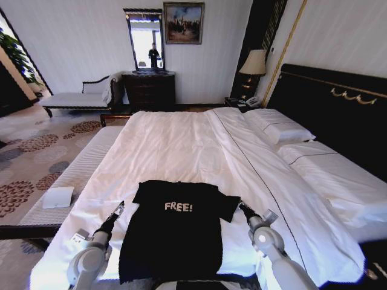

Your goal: Fold the clothes on the bed.

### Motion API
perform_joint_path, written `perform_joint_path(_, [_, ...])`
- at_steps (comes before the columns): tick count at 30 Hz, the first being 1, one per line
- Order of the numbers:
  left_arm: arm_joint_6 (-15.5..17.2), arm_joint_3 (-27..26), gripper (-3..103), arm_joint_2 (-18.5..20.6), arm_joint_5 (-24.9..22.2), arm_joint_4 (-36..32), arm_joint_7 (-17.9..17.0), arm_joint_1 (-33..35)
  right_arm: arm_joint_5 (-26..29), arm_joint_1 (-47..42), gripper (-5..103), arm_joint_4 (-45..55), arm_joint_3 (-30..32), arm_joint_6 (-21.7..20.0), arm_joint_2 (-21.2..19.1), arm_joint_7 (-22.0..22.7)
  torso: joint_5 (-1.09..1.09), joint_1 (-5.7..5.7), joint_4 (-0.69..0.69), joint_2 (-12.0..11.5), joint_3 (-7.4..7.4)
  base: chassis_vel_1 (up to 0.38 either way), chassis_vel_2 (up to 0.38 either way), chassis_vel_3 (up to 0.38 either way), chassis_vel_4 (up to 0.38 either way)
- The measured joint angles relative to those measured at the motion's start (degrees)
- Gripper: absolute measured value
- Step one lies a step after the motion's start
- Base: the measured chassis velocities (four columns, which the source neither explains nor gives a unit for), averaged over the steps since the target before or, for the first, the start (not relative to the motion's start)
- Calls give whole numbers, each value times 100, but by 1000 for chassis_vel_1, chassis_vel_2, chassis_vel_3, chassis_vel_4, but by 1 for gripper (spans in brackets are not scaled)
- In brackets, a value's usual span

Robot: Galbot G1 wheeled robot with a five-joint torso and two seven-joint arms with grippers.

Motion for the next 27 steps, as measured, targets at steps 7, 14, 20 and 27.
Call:
perform_joint_path(7, [0, -59, 100, 21, -95, 5, -20, 40, -92, -98, 0, 39, -1, -82, -67, 82, 0, 0, 0, 0, 0, 0, 0, 0, 0])
perform_joint_path(14, [-10, -40, 100, -38, -97, 10, -46, 32, -96, -103, 0, 49, 1, -137, -55, 242, 0, 0, 0, 0, 0, 0, 0, 0, 0])
perform_joint_path(20, [-17, -9, 100, -71, -91, 25, -58, 21, -100, -113, 0, 35, 27, -138, -68, 288, 0, 0, 0, 0, 0, 0, 0, 0, 0])
perform_joint_path(27, [-35, 19, 100, -109, -85, 26, -109, 6, -190, -142, 0, 27, 31, -159, -31, 482, 0, 0, 0, 0, 0, 0, 0, 0, 0])
